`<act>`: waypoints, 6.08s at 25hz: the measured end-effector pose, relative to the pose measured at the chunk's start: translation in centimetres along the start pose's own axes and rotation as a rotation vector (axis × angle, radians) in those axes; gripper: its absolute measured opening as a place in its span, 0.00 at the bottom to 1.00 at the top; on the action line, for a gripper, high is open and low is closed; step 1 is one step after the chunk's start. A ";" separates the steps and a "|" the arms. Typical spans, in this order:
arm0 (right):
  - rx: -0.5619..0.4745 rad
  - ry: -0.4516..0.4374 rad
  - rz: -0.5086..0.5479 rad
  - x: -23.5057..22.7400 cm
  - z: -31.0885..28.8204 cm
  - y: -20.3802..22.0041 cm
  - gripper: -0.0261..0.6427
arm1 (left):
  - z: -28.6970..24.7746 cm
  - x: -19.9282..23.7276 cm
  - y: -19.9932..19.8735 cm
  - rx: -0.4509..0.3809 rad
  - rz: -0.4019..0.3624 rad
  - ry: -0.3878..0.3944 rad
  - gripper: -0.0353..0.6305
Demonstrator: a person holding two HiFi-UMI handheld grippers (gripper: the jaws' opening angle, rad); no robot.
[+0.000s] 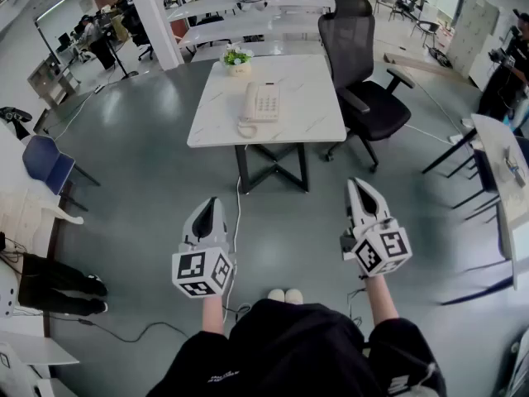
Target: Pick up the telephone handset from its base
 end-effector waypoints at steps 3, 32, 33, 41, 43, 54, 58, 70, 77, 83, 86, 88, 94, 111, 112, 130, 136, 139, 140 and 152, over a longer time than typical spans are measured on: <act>-0.001 -0.007 0.000 -0.5 0.0 0.3 0.02 | -0.4 -0.3 0.3 0.001 0.000 0.001 0.05; 0.005 -0.024 -0.030 -4.1 -4.1 0.7 0.02 | -4.1 -0.3 0.4 0.011 0.033 -0.058 0.05; 0.010 -0.028 -0.031 -4.2 -4.7 0.8 0.02 | -4.5 -0.1 0.4 0.012 0.037 -0.062 0.05; 0.039 -0.040 -0.032 -5.2 -10.8 1.6 0.02 | -9.7 3.1 0.6 0.040 0.056 -0.071 0.05; 0.047 -0.040 -0.034 -5.4 -12.8 1.8 0.02 | -11.5 4.2 0.3 0.047 0.057 -0.072 0.05; 0.063 -0.009 -0.050 -7.6 -23.6 0.9 0.02 | -22.1 8.9 -3.2 0.076 0.032 -0.017 0.05; 0.070 0.007 -0.055 -8.2 -26.8 0.6 0.02 | -25.6 10.4 -4.4 0.083 0.031 0.010 0.05; 0.080 0.009 -0.062 -9.4 -34.0 0.4 0.02 | -32.7 12.9 -5.6 0.113 0.035 0.078 0.05; 0.119 0.014 -0.052 -11.1 -37.1 0.3 0.02 | -36.1 13.7 -6.2 0.145 0.052 0.075 0.05; 0.128 -0.012 -0.056 -13.7 -41.9 -0.1 0.02 | -40.6 14.5 -6.7 0.166 0.067 0.052 0.05; 0.143 -0.027 -0.052 -15.0 -44.2 -0.3 0.02 | -43.0 14.5 -6.8 0.187 0.070 0.053 0.05; 0.150 -0.036 -0.048 -15.8 -45.7 -0.6 0.02 | -44.6 14.5 -7.0 0.200 0.073 0.049 0.05; 0.188 -0.065 -0.037 -18.4 -49.8 -0.4 0.02 | -49.1 14.4 -6.5 0.259 0.077 0.028 0.05; 0.301 -0.135 -0.012 -23.4 -57.8 2.1 0.03 | -59.0 14.9 -3.0 0.478 0.144 -0.032 0.05; 0.307 -0.137 -0.014 -23.6 -58.1 2.2 0.02 | -59.4 14.9 -2.9 0.486 0.143 -0.033 0.05; 0.384 -0.085 -0.135 -25.0 -60.3 5.7 0.02 | -65.5 15.4 -0.3 0.705 0.124 0.004 0.35; 0.403 -0.078 -0.169 -25.0 -60.4 6.9 0.02 | -67.6 15.2 1.1 0.778 0.120 0.054 0.47; 0.407 -0.073 -0.180 -25.1 -60.5 7.3 0.02 | -68.3 15.2 1.6 0.803 0.119 0.064 0.47; 0.407 -0.072 -0.184 -25.2 -60.6 7.5 0.02 | -68.5 15.2 1.7 0.811 0.120 0.066 0.47; 0.415 -0.074 -0.190 -24.7 -61.2 8.4 0.02 | -69.0 15.2 2.3 0.854 0.048 -0.006 0.40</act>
Point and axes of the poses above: the fingertips, and each gripper's own axes: z backward along the fingers, x to its left, y out of its underside, the point moved 6 cm from there along z, backward along the fingers, and after that the axes turned 13 degrees about x, right-handed, at the moved point
